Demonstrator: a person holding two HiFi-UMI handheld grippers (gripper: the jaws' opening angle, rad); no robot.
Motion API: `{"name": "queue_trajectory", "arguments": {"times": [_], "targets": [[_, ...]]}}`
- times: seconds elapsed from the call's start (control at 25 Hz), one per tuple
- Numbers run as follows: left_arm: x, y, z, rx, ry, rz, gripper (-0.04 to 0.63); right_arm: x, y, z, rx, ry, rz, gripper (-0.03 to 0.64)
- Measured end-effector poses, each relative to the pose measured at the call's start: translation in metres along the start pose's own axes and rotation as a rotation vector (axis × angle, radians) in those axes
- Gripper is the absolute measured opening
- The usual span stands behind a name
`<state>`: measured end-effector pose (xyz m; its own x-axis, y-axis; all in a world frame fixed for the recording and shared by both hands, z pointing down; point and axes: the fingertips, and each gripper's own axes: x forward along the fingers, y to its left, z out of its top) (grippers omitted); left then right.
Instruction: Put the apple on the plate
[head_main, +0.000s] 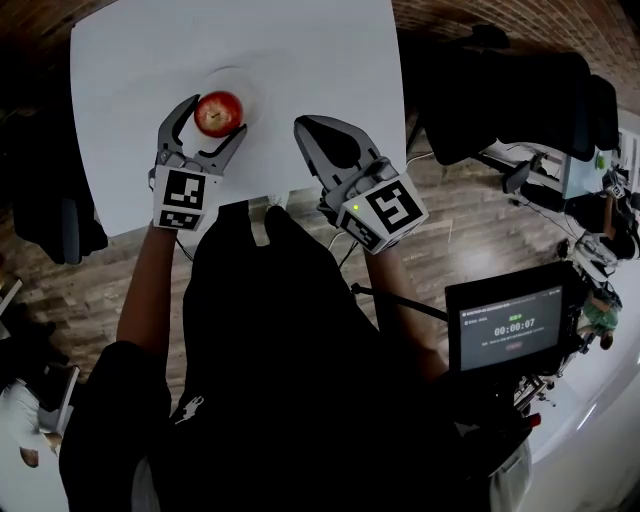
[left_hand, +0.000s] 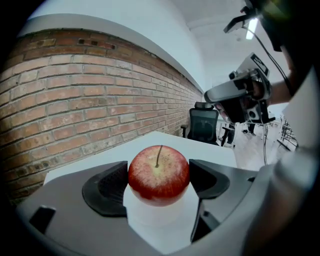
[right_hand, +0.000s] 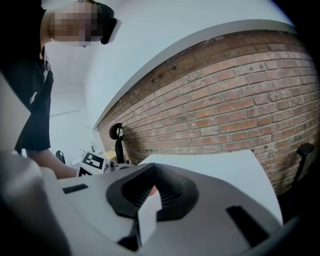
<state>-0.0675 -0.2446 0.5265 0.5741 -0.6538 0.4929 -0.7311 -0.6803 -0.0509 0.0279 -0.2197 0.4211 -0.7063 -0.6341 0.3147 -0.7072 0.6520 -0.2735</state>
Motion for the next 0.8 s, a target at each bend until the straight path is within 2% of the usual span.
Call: {"name": "queue_trajectory", "arguments": {"times": [0.2,0.4,0.8], "targets": [[0.011,0.001,-0.009,0.008,0.013,-0.008,0.388,0.002,0.000,-0.001,0.012,0.010,-0.015,0.003],[0.024,0.000,-0.017,0.057,0.020,-0.028,0.388,0.001,-0.003,-0.002,0.017,0.018,-0.032,0.003],[0.048,-0.003,-0.034,0.070,0.068,-0.051,0.388,-0.005,-0.007,-0.012,0.029,0.052,-0.076,0.003]]}}
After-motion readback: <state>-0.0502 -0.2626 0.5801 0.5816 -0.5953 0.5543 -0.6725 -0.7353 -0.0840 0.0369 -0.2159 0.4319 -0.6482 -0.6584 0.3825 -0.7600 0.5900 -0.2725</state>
